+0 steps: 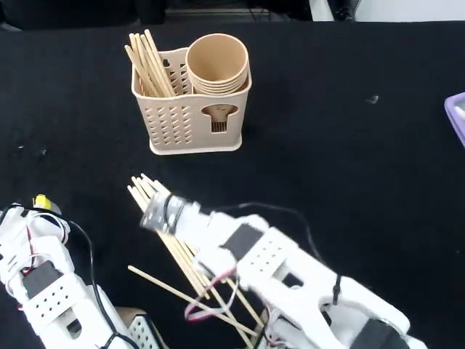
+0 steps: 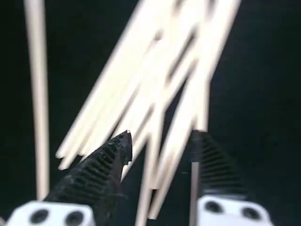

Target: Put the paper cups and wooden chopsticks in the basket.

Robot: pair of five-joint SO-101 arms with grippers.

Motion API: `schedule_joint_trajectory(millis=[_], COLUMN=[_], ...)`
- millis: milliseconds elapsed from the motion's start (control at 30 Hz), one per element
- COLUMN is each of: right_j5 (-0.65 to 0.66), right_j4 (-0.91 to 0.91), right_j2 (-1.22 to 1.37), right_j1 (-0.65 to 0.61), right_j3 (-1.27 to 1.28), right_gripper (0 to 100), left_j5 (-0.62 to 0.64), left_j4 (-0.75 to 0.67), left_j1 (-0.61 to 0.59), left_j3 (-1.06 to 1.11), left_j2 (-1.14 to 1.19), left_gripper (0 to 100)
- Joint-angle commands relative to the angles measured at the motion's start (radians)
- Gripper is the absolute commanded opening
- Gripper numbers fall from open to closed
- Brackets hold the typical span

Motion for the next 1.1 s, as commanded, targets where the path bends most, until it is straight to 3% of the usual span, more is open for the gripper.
schedule_joint_trajectory(millis=[0,133,300,500,700,967,1067], right_j5=[-0.051,-0.081,-0.129,-0.195,-0.203,-0.298,-0.310], right_j4=[0.006,0.002,-0.063,-0.110,-0.109,-0.109,-0.107], right_j2=[-0.044,-0.044,-0.044,-0.044,-0.044,-0.044,-0.044], right_j1=[-0.150,-0.287,-0.325,-0.325,-0.321,-0.163,-0.186], right_j3=[0.005,0.010,0.041,0.050,0.047,0.008,0.015], right_gripper=[21.1,18.5,18.5,18.5,18.5,18.5,18.5], left_j5=[0.009,0.011,0.032,0.129,0.230,0.232,0.232], left_j4=[-0.028,-0.029,-0.081,-0.098,-0.127,-0.130,-0.133], left_j1=[0.015,0.004,-0.059,-0.133,-0.286,-0.283,-0.288], left_j3=[-0.036,-0.039,-0.036,-0.036,-0.051,-0.048,-0.048], left_j2=[-0.014,-0.014,-0.005,-0.006,-0.003,-0.003,-0.003], left_gripper=[19,19,19,19,19,19,19])
